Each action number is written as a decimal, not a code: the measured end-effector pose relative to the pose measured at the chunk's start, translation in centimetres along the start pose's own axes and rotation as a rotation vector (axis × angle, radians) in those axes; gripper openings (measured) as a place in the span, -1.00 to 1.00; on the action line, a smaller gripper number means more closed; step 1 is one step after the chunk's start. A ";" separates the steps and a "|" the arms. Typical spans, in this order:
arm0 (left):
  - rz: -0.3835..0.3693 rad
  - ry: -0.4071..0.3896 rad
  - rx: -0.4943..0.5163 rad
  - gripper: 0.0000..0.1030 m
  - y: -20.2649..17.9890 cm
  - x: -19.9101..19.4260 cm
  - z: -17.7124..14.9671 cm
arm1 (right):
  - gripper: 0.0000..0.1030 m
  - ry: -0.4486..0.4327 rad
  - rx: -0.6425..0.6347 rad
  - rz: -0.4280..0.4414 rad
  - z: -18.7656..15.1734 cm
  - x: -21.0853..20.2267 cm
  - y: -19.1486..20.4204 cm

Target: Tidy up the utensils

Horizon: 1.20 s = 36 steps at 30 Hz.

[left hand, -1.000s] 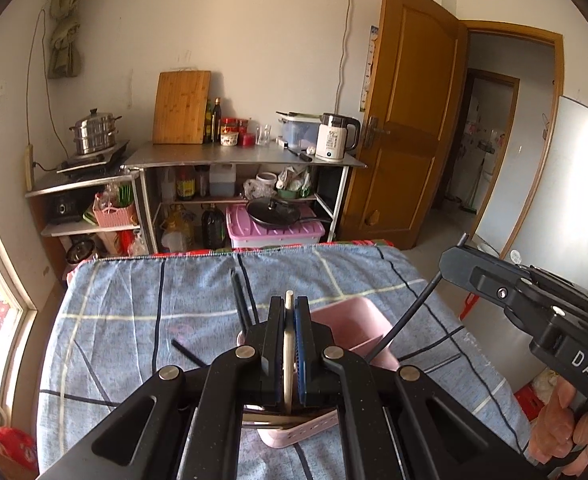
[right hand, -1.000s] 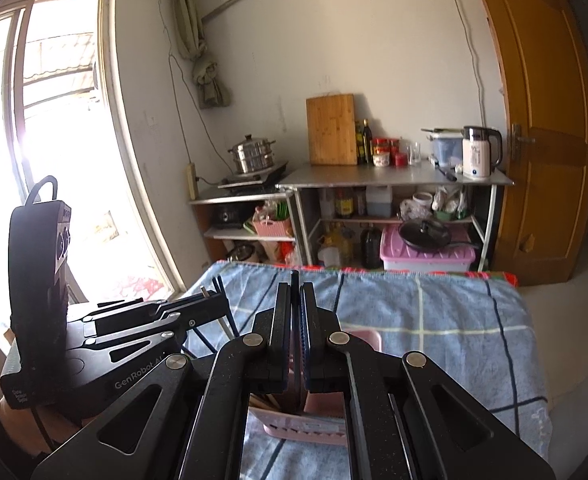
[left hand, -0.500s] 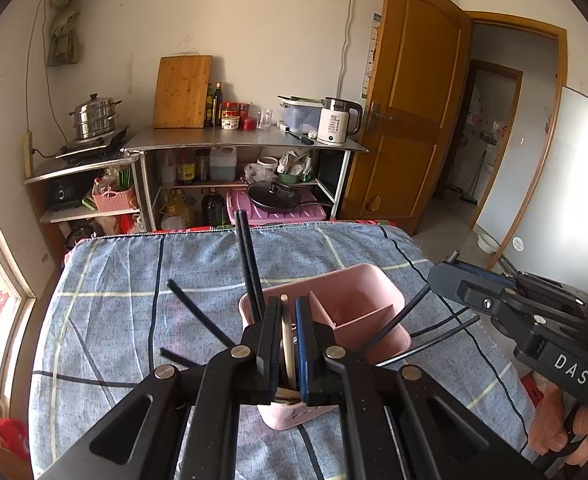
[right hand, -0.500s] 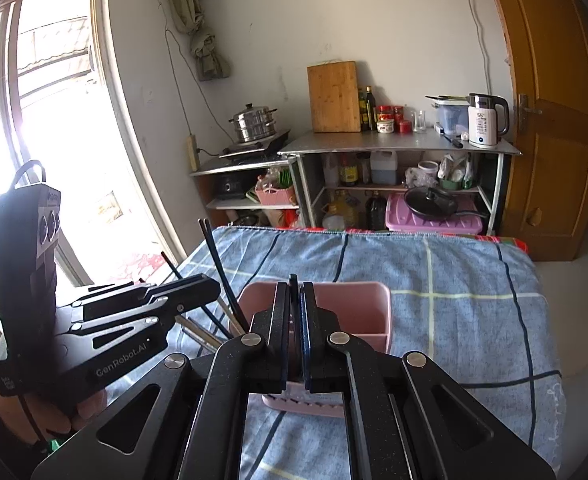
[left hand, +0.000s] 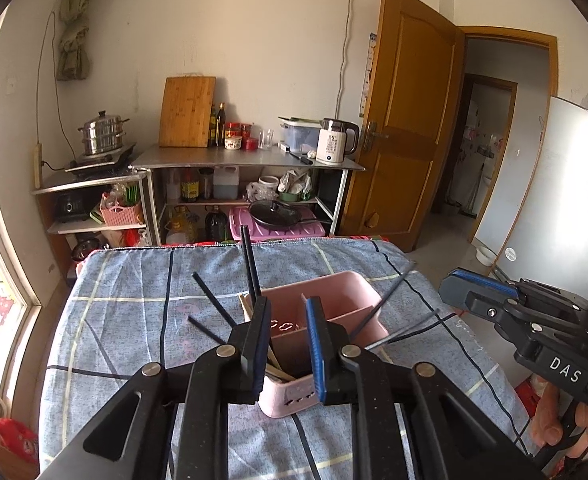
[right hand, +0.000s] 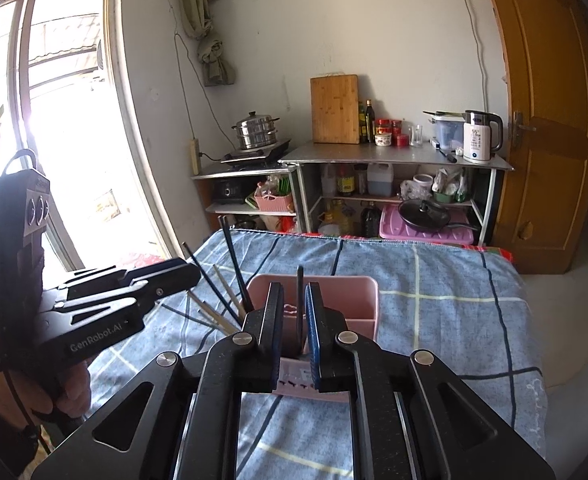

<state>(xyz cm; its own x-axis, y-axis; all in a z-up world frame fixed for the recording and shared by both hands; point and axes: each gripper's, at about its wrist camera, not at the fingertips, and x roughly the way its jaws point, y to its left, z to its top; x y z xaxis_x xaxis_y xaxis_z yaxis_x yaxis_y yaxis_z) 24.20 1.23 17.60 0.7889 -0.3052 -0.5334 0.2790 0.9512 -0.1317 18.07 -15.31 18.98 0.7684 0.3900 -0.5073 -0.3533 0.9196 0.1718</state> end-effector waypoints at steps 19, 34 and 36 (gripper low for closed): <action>0.044 -0.077 0.009 -0.64 -4.3 -7.5 -9.3 | -0.35 -0.047 -0.047 -0.051 -7.8 -7.0 2.3; 0.103 -0.110 0.034 -0.65 -6.3 -9.3 -15.4 | -0.34 -0.043 0.006 -0.082 -13.7 -8.7 2.4; 0.107 -0.110 0.043 -0.65 -6.7 -9.3 -16.3 | -0.34 -0.044 0.004 -0.083 -14.3 -8.8 2.4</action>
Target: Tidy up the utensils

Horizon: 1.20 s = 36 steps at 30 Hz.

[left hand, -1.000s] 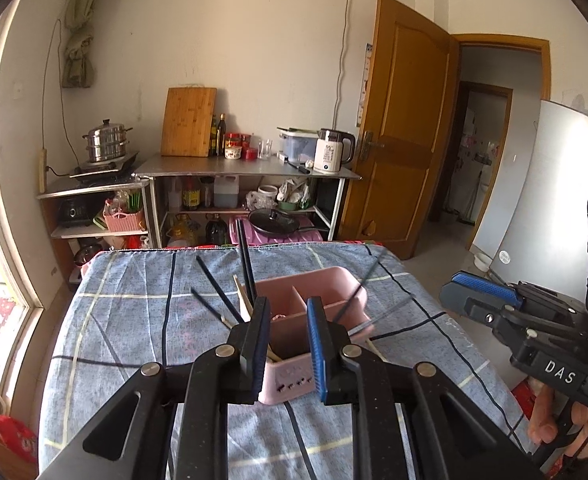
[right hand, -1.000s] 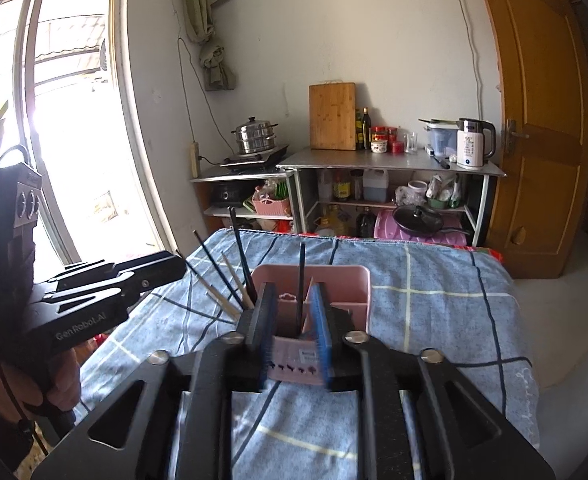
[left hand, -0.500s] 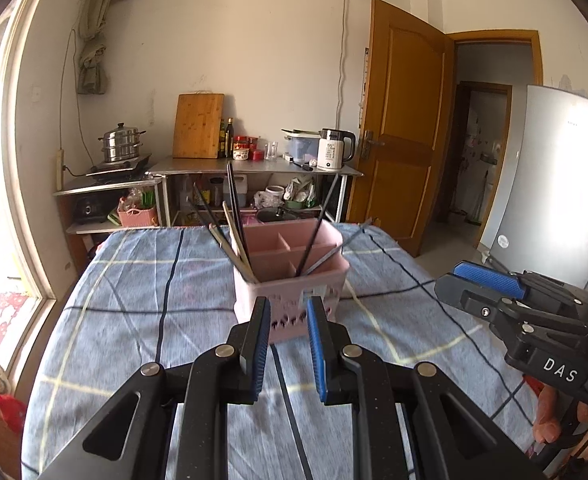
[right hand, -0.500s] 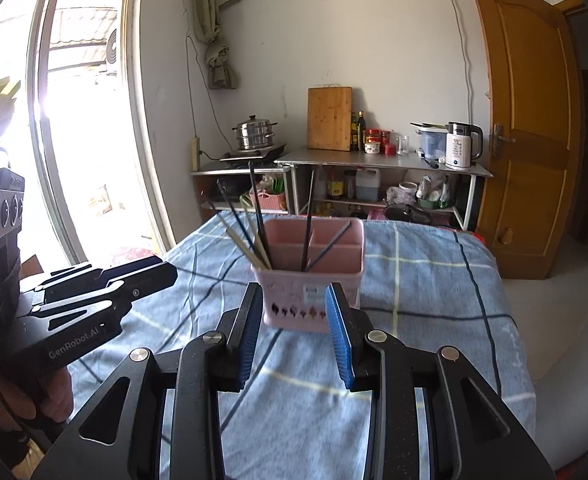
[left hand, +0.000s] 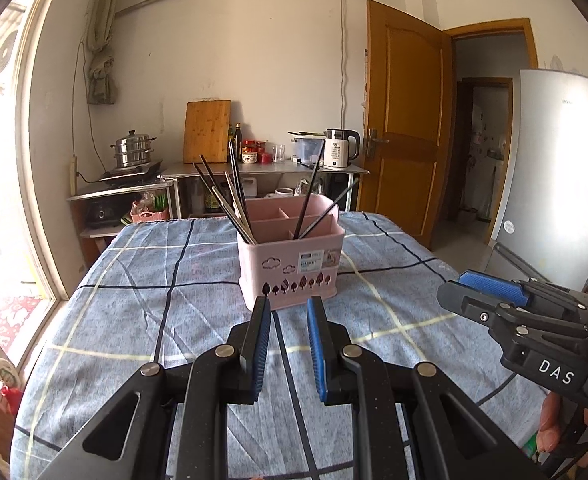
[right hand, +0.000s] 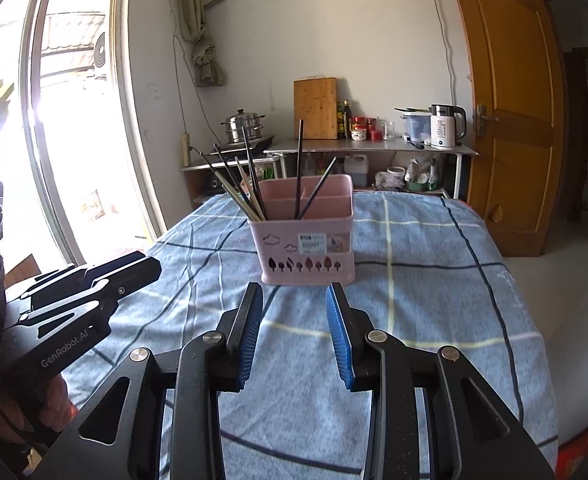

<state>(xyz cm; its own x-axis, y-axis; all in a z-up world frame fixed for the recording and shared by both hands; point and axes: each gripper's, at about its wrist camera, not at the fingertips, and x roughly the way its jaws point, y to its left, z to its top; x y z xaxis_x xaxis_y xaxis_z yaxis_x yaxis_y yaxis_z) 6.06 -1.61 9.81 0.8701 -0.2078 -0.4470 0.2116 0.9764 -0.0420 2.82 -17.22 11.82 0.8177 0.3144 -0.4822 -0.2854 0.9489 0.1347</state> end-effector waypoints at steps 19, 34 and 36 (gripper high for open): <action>-0.020 0.048 -0.041 -0.64 -0.3 0.3 -5.9 | -0.32 -0.048 -0.026 -0.045 -5.3 -1.0 0.9; -0.010 0.027 -0.042 -0.65 -0.3 -0.4 -6.5 | -0.26 -0.037 -0.035 -0.054 -6.3 -1.0 1.0; -0.009 0.026 -0.043 -0.65 -0.2 -0.5 -6.4 | -0.26 -0.038 -0.036 -0.056 -6.2 -1.1 1.0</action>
